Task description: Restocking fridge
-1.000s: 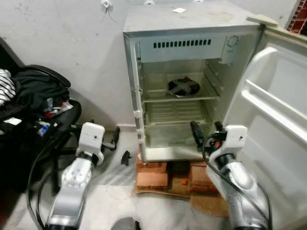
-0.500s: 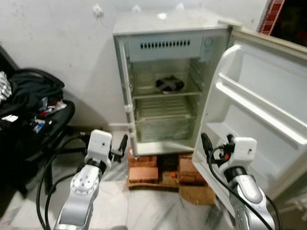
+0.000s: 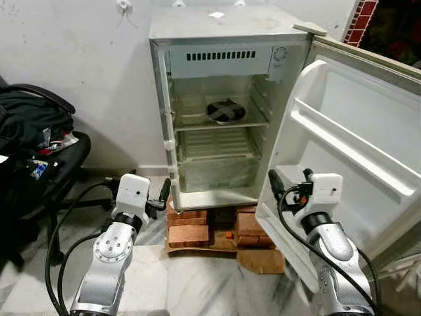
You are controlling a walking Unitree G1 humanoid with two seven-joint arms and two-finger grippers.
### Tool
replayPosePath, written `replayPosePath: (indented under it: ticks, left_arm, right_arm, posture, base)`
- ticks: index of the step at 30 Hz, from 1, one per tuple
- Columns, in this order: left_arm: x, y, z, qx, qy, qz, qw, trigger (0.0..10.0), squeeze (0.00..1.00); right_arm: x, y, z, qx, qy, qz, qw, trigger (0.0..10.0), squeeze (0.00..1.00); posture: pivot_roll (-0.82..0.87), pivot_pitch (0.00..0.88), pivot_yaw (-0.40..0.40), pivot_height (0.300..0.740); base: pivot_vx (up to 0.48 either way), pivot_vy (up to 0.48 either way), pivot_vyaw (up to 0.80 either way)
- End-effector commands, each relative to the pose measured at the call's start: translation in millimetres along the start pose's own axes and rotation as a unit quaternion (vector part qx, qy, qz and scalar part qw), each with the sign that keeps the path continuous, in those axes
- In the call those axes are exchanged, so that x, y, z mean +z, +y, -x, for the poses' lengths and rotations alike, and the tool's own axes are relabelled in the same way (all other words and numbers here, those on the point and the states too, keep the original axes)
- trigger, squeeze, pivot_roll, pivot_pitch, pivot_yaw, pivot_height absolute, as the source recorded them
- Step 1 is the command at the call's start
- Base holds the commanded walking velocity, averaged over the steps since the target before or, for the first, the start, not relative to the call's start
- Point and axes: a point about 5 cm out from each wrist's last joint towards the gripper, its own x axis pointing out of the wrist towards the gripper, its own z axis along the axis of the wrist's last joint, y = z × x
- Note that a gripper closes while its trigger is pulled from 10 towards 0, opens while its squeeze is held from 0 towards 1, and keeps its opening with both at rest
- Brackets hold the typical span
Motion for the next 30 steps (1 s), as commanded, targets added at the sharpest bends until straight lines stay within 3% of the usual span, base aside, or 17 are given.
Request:
replayPosePath:
  ticks: [1,9,30]
  left_arm:
    - [-4,4.4,1.1,0.005,0.005,-0.004,1.0,10.0,0.0]
    - [-8,-2.5,7.3,0.007,0.016,0.014,1.0,10.0,0.0]
    - [-4,-2.4,3.3,0.005,0.011,0.014,1.0,10.0,0.0]
  right_arm:
    - [-1,-0.9,1.5,0.005,0.004,0.008,1.0,10.0,0.0]
    - [-7,-2.0,4.0,0.002,0.013,0.007,1.0,10.0,0.0]
    - [-5,1.4,-4.8,0.005,0.007,0.004,1.0,10.0,0.0]
  posture:
    - [0.05,0.0,-0.012,0.74]
    - [0.05,0.0,-0.016,0.74]
    - [0.05,0.0,-0.002,0.74]
  base:
    - [0.0,0.0,0.0]
    - [-0.065,0.0,0.0]
    - [-0.362,0.0,0.0]
